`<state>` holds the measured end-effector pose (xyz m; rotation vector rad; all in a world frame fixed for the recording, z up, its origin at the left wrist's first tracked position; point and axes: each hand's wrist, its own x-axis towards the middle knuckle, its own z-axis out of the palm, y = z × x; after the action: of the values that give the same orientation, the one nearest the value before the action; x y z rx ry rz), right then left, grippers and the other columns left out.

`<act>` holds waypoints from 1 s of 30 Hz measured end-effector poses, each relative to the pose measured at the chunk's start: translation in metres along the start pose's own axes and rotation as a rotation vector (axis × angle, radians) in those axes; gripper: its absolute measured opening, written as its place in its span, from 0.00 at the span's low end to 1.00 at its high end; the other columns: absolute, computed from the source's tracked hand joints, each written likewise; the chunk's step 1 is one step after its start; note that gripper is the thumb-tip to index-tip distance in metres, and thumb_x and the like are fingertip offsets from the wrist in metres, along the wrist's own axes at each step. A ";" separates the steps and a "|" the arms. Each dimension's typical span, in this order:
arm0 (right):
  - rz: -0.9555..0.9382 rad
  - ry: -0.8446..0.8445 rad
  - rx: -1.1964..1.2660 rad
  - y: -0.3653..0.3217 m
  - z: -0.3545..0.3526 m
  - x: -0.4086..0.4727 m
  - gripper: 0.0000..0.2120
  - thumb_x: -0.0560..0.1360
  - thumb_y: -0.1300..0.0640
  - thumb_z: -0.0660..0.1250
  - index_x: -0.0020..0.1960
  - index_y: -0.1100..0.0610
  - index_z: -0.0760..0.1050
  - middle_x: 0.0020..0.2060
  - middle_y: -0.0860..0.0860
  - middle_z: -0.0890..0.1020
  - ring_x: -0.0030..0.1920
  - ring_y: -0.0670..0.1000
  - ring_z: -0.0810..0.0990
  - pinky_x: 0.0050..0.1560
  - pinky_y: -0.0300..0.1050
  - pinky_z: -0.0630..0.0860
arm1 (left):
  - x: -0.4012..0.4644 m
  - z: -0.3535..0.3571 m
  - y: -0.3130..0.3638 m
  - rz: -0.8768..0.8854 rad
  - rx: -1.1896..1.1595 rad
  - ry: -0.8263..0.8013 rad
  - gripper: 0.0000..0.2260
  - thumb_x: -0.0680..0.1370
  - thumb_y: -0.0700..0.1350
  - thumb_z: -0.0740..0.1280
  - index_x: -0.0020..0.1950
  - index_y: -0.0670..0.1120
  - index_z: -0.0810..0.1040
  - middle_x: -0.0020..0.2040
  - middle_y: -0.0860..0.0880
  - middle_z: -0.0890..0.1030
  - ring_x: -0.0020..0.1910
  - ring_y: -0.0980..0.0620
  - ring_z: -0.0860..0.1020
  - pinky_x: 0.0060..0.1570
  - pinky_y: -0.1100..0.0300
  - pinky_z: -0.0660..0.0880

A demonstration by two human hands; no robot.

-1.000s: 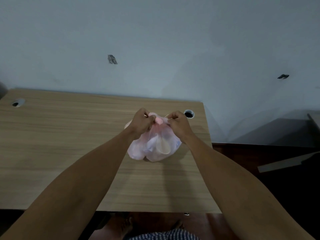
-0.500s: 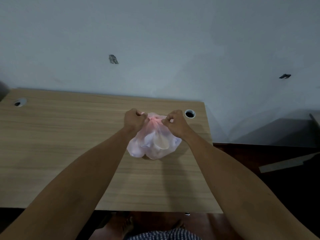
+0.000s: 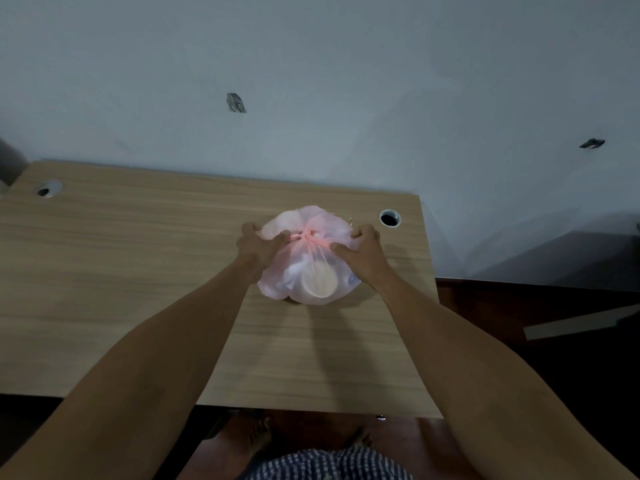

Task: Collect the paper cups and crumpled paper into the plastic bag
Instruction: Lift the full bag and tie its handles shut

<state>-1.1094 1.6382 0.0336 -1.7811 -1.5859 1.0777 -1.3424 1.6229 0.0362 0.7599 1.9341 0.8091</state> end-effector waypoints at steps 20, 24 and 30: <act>-0.028 0.185 0.199 -0.035 0.034 -0.040 0.28 0.75 0.47 0.74 0.73 0.50 0.71 0.63 0.45 0.78 0.62 0.47 0.77 0.54 0.38 0.69 | -0.005 -0.046 -0.001 0.237 -0.215 -0.166 0.21 0.77 0.56 0.73 0.64 0.53 0.68 0.56 0.50 0.79 0.49 0.47 0.82 0.31 0.56 0.80; -0.087 0.250 0.191 -0.063 0.045 -0.055 0.21 0.75 0.48 0.74 0.66 0.52 0.75 0.58 0.46 0.82 0.57 0.46 0.79 0.49 0.38 0.70 | -0.010 -0.074 0.002 0.285 -0.170 -0.112 0.35 0.73 0.63 0.73 0.73 0.48 0.64 0.57 0.47 0.79 0.48 0.44 0.82 0.29 0.59 0.76; -0.219 0.206 0.220 -0.108 0.053 -0.076 0.15 0.76 0.55 0.73 0.61 0.54 0.77 0.48 0.43 0.81 0.49 0.42 0.79 0.40 0.26 0.69 | -0.039 -0.127 0.005 0.423 -0.206 0.007 0.13 0.74 0.59 0.74 0.46 0.50 0.84 0.39 0.53 0.85 0.38 0.53 0.84 0.29 0.59 0.75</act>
<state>-1.2141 1.5772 0.1085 -1.4832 -1.4391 0.8962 -1.4374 1.5661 0.1094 1.0546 1.6826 1.2448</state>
